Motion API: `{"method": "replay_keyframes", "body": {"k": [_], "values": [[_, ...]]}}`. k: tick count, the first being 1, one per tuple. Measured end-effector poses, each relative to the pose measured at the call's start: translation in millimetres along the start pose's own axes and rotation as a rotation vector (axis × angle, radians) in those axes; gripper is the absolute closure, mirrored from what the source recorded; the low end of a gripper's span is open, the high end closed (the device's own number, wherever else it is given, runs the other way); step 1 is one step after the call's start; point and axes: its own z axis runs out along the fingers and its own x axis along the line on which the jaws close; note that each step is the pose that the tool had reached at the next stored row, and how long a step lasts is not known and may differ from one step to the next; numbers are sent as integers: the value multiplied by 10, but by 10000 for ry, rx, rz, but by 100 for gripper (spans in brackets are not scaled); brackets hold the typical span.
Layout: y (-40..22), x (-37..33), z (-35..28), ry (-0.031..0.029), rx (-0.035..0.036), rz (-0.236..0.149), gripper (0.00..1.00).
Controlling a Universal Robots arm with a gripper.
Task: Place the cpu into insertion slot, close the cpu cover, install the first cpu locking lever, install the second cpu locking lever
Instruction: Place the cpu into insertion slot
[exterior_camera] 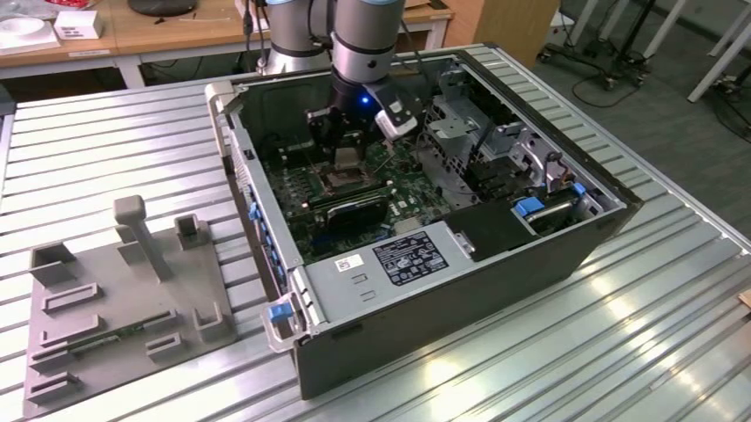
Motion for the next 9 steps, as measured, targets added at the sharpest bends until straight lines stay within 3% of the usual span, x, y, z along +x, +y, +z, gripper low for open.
{"method": "replay_keyframes", "body": {"k": [9], "values": [[-1,0,6,-223,-27,1624,46]]}}
